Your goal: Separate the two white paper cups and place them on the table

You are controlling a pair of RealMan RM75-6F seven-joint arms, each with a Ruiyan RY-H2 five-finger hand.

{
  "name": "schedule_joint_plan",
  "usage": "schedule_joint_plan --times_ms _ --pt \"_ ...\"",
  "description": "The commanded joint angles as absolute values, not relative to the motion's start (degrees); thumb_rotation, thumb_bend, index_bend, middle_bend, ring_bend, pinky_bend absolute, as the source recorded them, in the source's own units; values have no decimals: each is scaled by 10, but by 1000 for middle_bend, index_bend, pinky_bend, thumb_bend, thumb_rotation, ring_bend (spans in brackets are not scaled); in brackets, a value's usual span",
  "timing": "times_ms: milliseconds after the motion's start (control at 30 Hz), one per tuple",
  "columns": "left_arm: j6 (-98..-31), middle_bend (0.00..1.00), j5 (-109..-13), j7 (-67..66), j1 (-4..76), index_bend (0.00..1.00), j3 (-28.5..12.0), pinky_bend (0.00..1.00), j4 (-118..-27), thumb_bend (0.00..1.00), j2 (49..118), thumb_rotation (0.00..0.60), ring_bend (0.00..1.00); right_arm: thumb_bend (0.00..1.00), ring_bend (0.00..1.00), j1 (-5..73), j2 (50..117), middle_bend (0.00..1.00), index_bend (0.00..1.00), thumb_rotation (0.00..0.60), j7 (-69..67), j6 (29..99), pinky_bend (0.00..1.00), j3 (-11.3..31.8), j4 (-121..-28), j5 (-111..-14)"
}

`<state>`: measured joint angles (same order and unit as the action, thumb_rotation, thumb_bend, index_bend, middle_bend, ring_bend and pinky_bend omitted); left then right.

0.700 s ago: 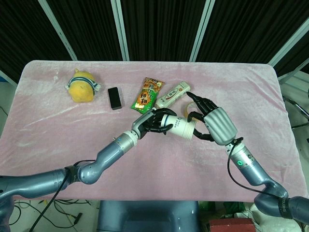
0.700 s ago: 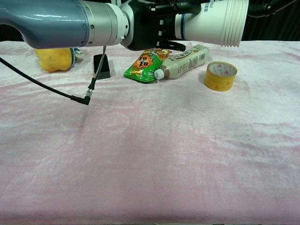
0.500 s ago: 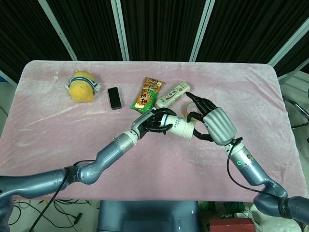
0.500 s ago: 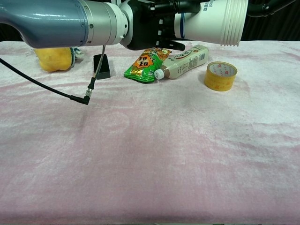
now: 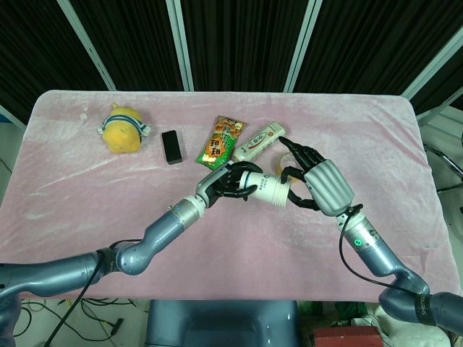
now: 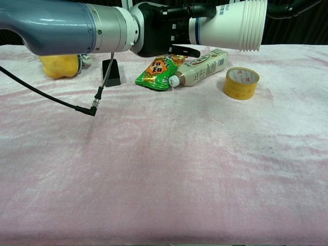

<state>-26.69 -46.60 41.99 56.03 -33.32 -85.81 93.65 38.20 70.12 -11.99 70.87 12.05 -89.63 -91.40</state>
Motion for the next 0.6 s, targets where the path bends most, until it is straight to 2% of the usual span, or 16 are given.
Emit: schedule_joint_plan --times_ms 33,200,600 --pt "-268 482 -468 419 559 486 -334 565 -860 418 937 600 347 315 128 381 701 13 564 600 -119 710 197 119 -898 -915" --pt "-267 482 -468 419 558 486 -334 564 -861 418 937 600 348 335 128 381 701 13 586 600 -119 709 197 118 -899 -913" --pt "-266 482 -468 415 561 486 -331 565 -851 416 945 600 348 432 130 382 694 13 724 600 -129 709 197 111 -908 -920"
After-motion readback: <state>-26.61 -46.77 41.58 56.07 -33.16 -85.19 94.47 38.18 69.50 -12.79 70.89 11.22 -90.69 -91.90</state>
